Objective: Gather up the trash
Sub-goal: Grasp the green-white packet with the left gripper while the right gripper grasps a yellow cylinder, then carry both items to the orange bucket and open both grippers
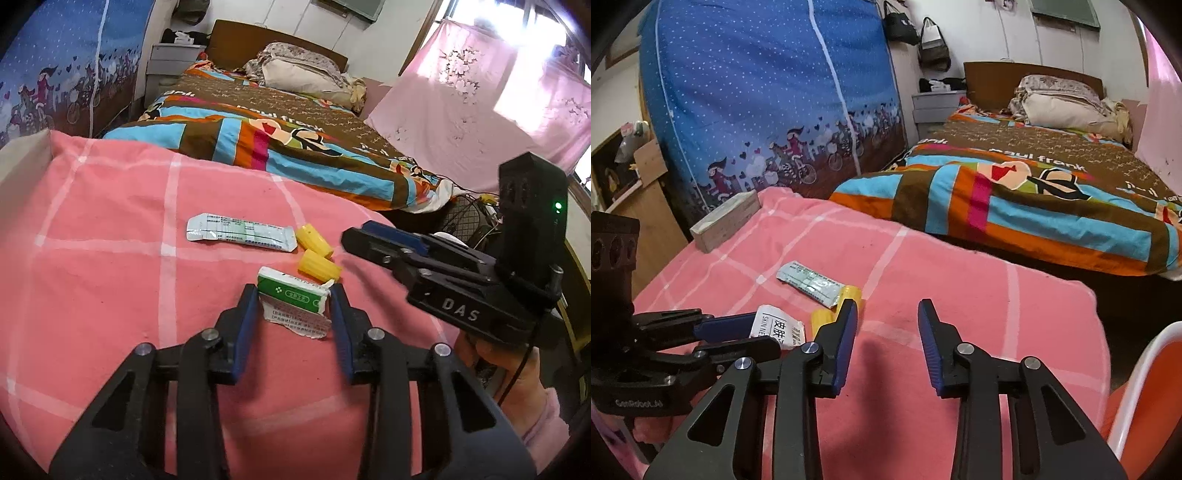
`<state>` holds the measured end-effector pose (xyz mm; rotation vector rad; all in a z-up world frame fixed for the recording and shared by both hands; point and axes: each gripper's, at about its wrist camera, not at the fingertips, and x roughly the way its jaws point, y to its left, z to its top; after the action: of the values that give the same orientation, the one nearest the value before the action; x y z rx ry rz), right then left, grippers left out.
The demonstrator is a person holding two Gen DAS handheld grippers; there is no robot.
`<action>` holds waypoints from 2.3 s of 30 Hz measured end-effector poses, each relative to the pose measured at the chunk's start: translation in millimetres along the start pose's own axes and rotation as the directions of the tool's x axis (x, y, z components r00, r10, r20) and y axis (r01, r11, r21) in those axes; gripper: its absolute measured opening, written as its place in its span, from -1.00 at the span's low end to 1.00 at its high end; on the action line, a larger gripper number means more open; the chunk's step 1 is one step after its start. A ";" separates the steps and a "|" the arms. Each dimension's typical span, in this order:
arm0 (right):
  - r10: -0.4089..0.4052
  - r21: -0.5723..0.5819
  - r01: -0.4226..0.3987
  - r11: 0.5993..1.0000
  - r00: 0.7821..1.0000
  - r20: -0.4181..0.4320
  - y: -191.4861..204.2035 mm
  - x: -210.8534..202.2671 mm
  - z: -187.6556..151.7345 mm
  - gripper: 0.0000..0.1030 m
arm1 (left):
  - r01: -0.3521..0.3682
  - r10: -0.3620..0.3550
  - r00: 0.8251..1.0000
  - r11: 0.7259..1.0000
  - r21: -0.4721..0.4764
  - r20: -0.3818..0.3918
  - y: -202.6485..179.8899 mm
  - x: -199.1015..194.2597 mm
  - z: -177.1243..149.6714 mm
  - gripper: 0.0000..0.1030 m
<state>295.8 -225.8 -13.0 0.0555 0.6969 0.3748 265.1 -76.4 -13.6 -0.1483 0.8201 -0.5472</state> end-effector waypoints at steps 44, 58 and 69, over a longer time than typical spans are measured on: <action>0.021 -0.198 0.077 0.977 0.892 0.451 59.2 -78.7 -20.3 -0.75 | -0.262 0.216 0.840 0.965 0.024 0.498 -23.9 -88.9 -32.0 -0.19; -0.042 -0.078 0.124 0.989 0.752 0.657 32.4 -155.4 -29.6 -0.75 | -0.377 0.154 0.712 0.907 0.188 0.686 -96.4 -112.9 -30.9 -0.18; -0.190 0.070 0.198 0.978 0.696 0.693 -21.6 -204.1 -53.4 -0.75 | -0.321 0.008 0.728 0.887 0.331 0.685 -171.4 -95.0 -23.2 -0.18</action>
<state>125.3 -322.3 68.0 0.1063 -0.0642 0.1252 126.3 -171.6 89.5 0.1420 -0.0194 -0.4394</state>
